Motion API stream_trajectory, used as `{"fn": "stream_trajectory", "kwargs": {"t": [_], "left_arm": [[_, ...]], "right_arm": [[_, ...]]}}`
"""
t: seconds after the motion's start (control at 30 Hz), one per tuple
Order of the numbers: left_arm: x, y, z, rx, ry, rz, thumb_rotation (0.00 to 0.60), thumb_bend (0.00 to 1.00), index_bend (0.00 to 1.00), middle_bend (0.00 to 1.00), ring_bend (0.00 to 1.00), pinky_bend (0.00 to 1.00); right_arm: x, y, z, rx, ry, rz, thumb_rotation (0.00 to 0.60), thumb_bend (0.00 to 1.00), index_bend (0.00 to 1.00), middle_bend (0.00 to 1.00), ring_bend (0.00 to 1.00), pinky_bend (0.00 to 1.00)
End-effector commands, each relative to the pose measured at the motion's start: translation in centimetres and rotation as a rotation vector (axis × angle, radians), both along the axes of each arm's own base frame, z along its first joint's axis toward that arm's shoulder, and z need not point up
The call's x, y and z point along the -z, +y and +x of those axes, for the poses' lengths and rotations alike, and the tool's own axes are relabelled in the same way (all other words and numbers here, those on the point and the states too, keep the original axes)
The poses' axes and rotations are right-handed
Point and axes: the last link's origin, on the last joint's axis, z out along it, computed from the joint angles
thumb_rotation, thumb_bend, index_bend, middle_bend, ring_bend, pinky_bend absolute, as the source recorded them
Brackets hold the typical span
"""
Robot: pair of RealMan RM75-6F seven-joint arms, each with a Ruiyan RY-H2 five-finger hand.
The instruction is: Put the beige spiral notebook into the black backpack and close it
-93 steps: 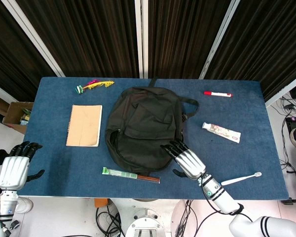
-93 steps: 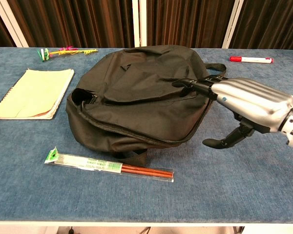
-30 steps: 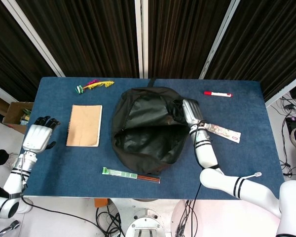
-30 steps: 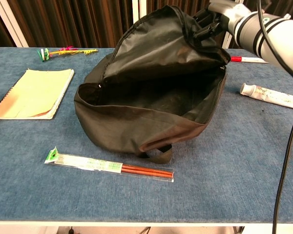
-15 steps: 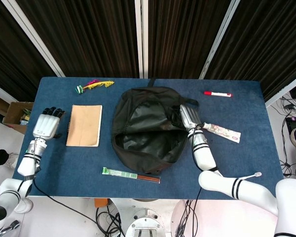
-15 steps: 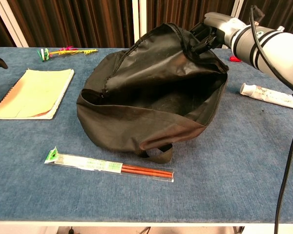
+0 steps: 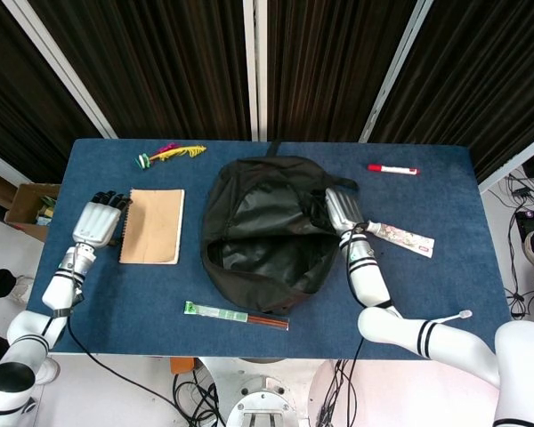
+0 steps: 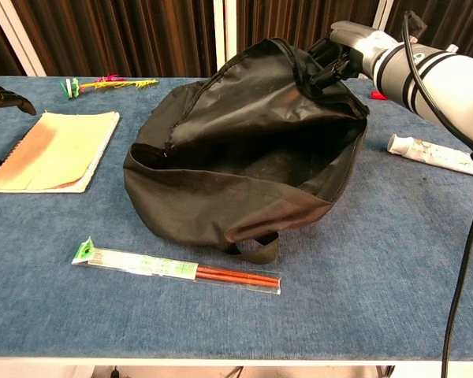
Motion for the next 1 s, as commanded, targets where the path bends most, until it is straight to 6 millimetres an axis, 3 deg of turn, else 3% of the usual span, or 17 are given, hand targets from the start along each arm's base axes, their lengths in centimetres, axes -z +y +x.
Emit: {"fn": "stream_trajectory", "kwargs": {"t": [0.03,0.77,1.0], "left_arm": [[0.6,0.0,0.6,0.010,-0.059,-0.019,0.600,0.00,0.21,0.19,0.14,0.19],[3.4,-0.5,3.6,0.076,-0.308,-0.047,0.600,0.00,0.25,0.20,0.14,0.19],[3.8,-0.3,4.2,0.084,-0.354,-0.029,0.600,0.14,0.28,0.22,0.15,0.19]], "right_arm": [[-0.2,0.0,-0.2,0.001,0.000,-0.007,0.600,0.64,0.68,0.58,0.54,0.34],[-0.5,0.3,-0.6,-0.007,-0.014,-0.022,0.600,0.64,0.68,0.58,0.55,0.30],[-0.7,0.2,-0.8,-0.003,-0.021,-0.028,0.600,0.64,0.68,0.58,0.56,0.29]]}}
